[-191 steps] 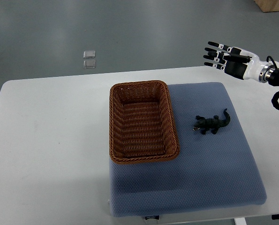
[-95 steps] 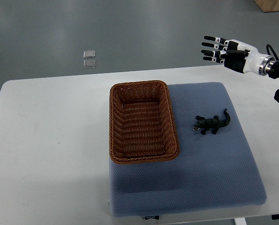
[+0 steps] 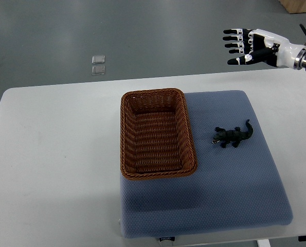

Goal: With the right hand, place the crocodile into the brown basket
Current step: 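Lower the right hand down over the dark toy crocodile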

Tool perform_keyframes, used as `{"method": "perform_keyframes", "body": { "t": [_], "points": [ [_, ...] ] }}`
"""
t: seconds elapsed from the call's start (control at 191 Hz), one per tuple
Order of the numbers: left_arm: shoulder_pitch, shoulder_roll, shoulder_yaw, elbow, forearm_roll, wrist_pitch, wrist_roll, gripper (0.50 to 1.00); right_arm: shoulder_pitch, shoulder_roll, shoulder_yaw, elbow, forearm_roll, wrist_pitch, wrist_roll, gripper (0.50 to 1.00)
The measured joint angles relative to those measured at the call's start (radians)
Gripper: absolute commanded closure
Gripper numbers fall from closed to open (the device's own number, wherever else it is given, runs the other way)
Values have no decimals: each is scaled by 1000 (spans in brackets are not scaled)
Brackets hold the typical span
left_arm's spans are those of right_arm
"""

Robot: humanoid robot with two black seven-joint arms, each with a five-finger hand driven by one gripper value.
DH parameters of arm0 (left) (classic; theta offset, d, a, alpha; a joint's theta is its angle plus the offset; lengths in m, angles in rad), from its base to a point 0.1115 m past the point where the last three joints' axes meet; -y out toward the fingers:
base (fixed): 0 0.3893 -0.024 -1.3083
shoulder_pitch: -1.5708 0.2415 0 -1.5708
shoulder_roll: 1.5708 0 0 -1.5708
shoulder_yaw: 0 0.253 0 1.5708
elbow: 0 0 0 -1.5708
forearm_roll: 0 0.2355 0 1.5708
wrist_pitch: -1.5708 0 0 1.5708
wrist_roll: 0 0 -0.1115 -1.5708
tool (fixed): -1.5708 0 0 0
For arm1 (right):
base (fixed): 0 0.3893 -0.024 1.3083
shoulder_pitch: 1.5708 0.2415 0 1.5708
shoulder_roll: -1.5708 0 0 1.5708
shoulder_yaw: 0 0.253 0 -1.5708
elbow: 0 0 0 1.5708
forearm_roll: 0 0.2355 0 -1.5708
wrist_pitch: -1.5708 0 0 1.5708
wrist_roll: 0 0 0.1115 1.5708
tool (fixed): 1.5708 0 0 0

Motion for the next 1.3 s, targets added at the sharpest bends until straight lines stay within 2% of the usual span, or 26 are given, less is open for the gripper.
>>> {"method": "perform_keyframes", "body": {
  "t": [0.204, 0.278, 0.398, 0.55, 0.713, 0.833, 0.933, 1.105, 1.299],
  "points": [
    [0, 0, 0, 0, 0, 0, 0, 500, 23, -17, 0, 11, -142, 0, 64, 566],
    [0, 0, 0, 0, 0, 0, 0, 500, 27, -41, 2, 67, -183, 0, 76, 566],
    [0, 0, 0, 0, 0, 0, 0, 500, 20, -92, 4, 226, -286, -4, 83, 566],
    [0, 0, 0, 0, 0, 0, 0, 500, -15, -109, 4, 352, -351, -111, 86, 566],
    [0, 0, 0, 0, 0, 0, 0, 500, -29, -147, 28, 449, -421, -151, 91, 568],
    [0, 0, 0, 0, 0, 0, 0, 500, -74, -173, 130, 543, -604, -184, 94, 568],
    [0, 0, 0, 0, 0, 0, 0, 500, -131, -179, 203, 611, -812, -249, 97, 568],
    [0, 0, 0, 0, 0, 0, 0, 500, -187, -180, 226, 651, -1095, -363, 116, 568],
    [0, 0, 0, 0, 0, 0, 0, 500, -209, -182, 210, 654, -1250, -390, 118, 566]
  ]
}}
